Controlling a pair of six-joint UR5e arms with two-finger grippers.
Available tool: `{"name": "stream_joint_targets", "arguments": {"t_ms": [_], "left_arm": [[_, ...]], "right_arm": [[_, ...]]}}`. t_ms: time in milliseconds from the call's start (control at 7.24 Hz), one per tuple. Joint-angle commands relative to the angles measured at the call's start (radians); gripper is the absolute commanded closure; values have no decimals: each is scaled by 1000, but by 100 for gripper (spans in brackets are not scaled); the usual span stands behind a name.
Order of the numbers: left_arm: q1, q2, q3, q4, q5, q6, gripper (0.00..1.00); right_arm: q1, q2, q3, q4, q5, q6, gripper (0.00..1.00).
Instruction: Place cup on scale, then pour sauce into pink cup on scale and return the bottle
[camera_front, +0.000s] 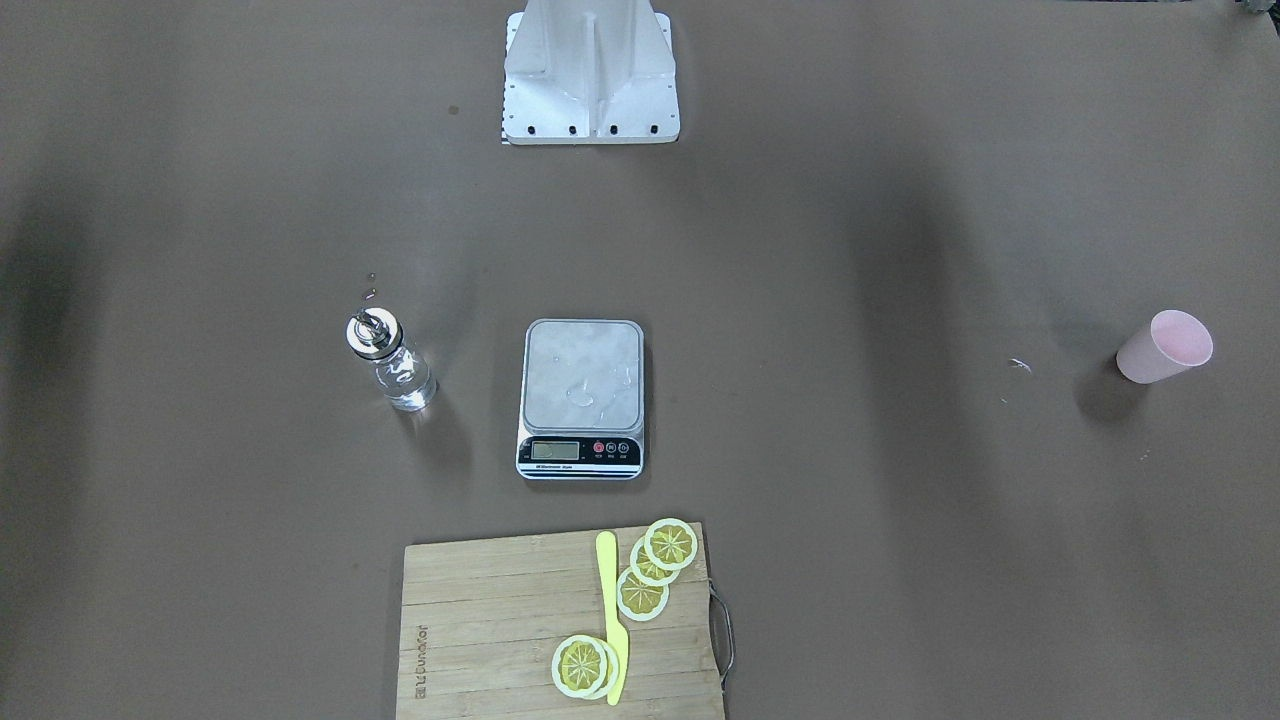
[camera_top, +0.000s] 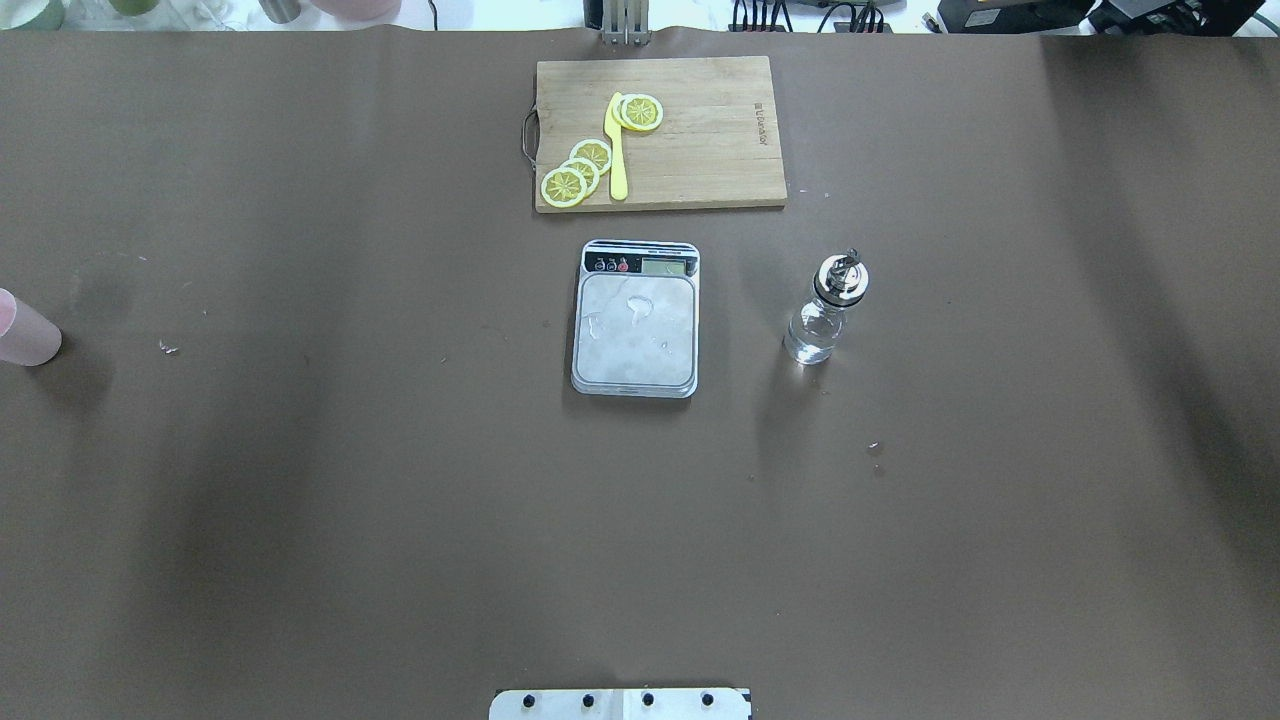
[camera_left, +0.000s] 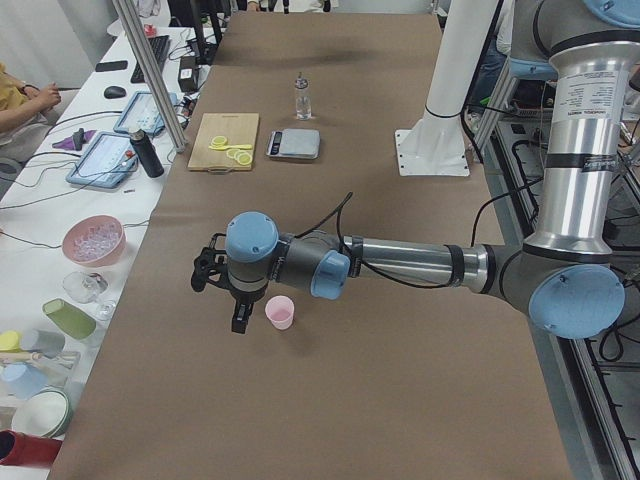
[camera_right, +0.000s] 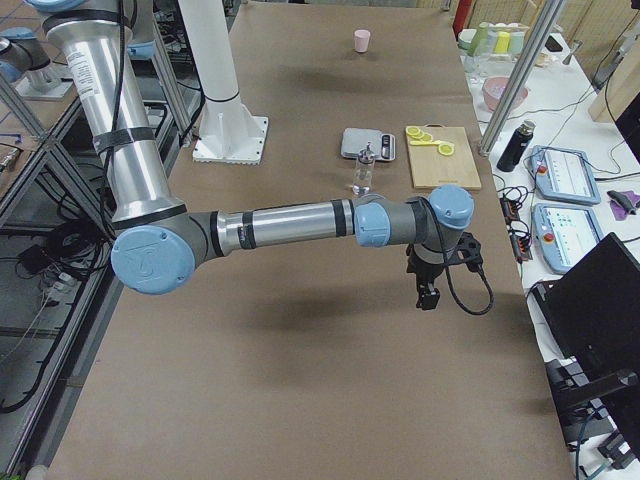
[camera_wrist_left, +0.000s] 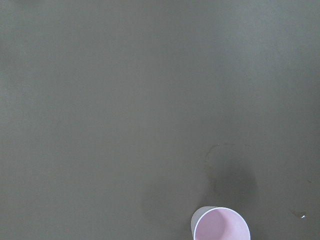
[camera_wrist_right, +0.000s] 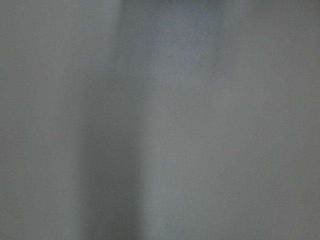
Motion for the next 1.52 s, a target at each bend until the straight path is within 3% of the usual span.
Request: {"name": "stream_joint_targets", "arguments": {"t_ms": [0, 690, 966, 1381], "left_arm": [[64, -43, 41, 6, 43, -11, 2], [194, -167, 208, 6, 54, -3, 3], [202, -160, 264, -47, 80, 4, 3], [210, -77, 249, -142, 75, 1, 3]], "right_arm": [[0, -2, -2, 8, 3, -1, 0], [0, -6, -23, 55, 6, 4, 0], [-1, -5, -22, 55, 6, 11, 0], [-29, -146, 154, 60, 36, 65, 0]]}}
